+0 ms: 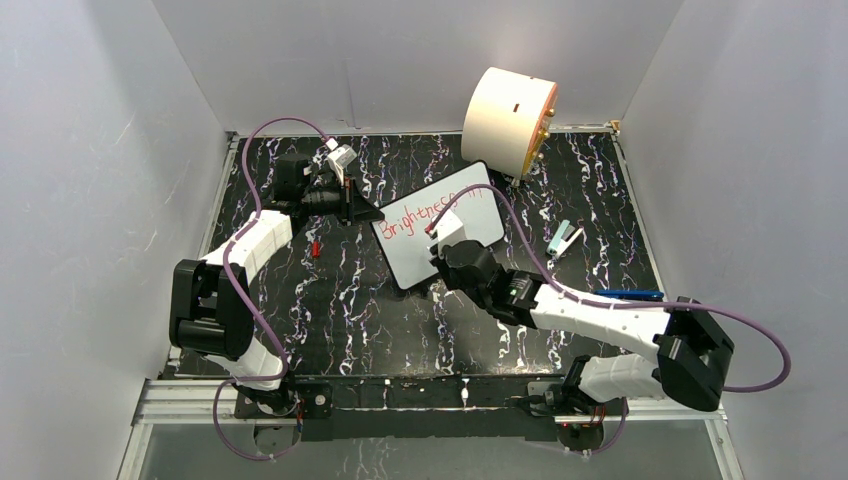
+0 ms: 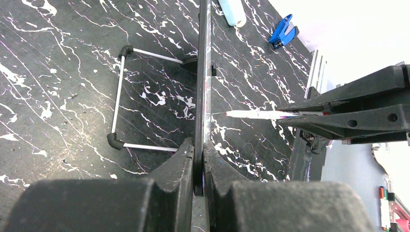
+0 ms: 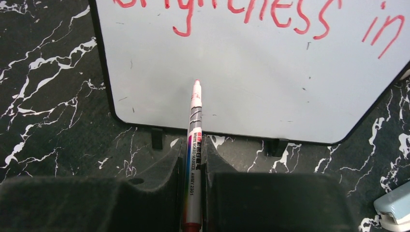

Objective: Write a sentence on the whiteboard

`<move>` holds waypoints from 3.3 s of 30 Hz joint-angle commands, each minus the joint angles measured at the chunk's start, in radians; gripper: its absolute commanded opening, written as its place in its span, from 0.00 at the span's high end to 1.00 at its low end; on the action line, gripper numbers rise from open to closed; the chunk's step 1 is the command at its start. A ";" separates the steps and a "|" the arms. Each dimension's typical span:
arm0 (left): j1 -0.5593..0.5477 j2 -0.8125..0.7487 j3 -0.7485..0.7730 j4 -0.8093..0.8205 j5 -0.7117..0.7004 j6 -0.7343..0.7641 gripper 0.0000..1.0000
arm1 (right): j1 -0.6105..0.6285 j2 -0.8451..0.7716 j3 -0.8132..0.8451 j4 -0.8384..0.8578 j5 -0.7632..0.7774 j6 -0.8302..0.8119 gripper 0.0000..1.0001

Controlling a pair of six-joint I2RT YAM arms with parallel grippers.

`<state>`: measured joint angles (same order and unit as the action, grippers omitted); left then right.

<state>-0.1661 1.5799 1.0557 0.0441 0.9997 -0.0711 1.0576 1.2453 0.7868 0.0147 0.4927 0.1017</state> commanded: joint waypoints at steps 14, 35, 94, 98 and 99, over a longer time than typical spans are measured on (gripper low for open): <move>-0.026 0.019 -0.018 -0.082 -0.090 0.040 1.00 | 0.062 0.084 0.073 0.131 0.035 -0.036 1.00; -0.026 0.017 -0.017 -0.082 -0.090 0.039 1.00 | 0.073 0.151 0.104 0.133 0.059 -0.040 1.00; -0.026 0.023 -0.019 -0.082 -0.089 0.039 1.00 | 0.073 0.147 0.123 0.103 0.130 -0.028 1.00; -0.027 0.023 -0.017 -0.082 -0.088 0.039 1.00 | 0.073 0.162 0.132 0.088 0.131 -0.031 1.00; -0.027 0.023 -0.018 -0.082 -0.089 0.039 1.00 | 0.073 0.166 0.135 0.080 0.132 -0.029 1.00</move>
<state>-0.1669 1.5799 1.0557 0.0444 0.9936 -0.0715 1.1297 1.3979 0.8627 0.0570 0.5995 0.0772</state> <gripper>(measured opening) 0.068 0.200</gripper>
